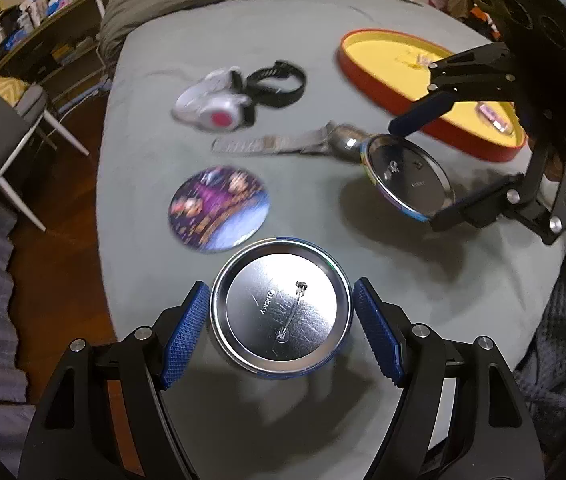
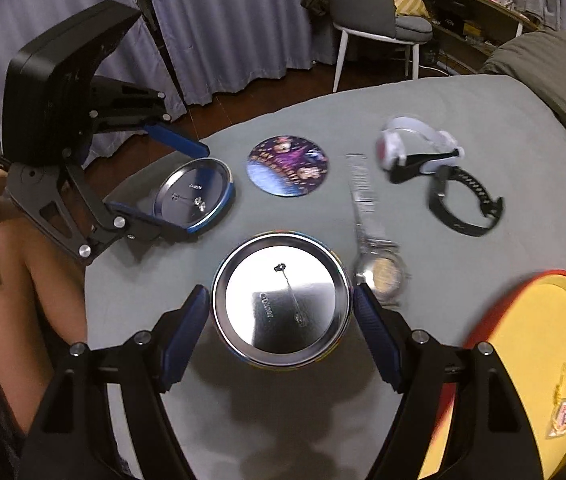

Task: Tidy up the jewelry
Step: 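Lower both held badges toward the bed beside the other removed items, then open the left tool to release its badge while the right tool releases its badge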

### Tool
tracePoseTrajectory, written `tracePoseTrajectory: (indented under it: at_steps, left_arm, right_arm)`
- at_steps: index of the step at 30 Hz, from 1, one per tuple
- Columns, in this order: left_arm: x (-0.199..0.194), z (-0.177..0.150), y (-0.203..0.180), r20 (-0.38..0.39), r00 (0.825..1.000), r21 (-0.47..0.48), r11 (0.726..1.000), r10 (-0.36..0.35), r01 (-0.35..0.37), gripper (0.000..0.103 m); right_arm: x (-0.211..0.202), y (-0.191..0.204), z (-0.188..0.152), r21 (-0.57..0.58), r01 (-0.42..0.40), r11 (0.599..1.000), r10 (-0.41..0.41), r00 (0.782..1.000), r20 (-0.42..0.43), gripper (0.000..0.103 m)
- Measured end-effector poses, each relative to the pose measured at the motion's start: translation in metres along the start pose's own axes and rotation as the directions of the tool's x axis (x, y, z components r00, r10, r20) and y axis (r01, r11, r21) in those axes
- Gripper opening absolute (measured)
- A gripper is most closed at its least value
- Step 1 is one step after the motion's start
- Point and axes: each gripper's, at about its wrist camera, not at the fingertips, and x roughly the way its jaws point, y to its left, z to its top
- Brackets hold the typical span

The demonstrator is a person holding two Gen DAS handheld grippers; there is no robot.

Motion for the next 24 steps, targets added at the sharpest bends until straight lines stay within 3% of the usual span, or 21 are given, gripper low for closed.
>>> tracePoseTrajectory:
  at_steps: [7, 13, 16, 19, 22, 24]
  left_arm:
    - [0.016, -0.007, 0.006, -0.048, 0.998, 0.031, 0.999, 0.046, -0.044, 0.072]
    - [0.02, -0.006, 0.003, -0.058, 0.996, 0.038, 0.998, 0.061, -0.059, 0.072]
    - [0.01, -0.001, 0.003, -0.025, 0.996, 0.023, 0.997, 0.08, -0.08, 0.073]
    - [-0.007, 0.011, 0.005, 0.055, 0.993, -0.029, 0.995, 0.1, -0.099, 0.089]
    - [-0.023, 0.032, 0.004, 0.126, 0.988, -0.068, 0.994, 0.094, -0.086, 0.092]
    - [-0.029, 0.049, -0.001, 0.166, 0.982, -0.081, 0.993, 0.095, -0.082, 0.096]
  right_arm:
    - [0.037, 0.009, 0.001, -0.004, 0.039, 0.999, -0.04, 0.997, -0.059, 0.07]
    - [0.039, 0.008, -0.004, 0.012, 0.032, 0.999, -0.031, 0.999, -0.044, 0.071]
    - [0.033, 0.006, -0.006, 0.019, 0.027, 0.999, -0.027, 0.999, -0.03, 0.071]
    - [0.022, 0.002, -0.004, 0.021, 0.031, 0.999, -0.031, 0.999, -0.01, 0.079]
    - [0.005, -0.004, -0.002, 0.049, 0.035, 0.998, -0.036, 0.999, 0.011, 0.088]
    - [-0.009, -0.01, -0.003, 0.069, 0.04, 0.997, -0.043, 0.998, 0.036, 0.088]
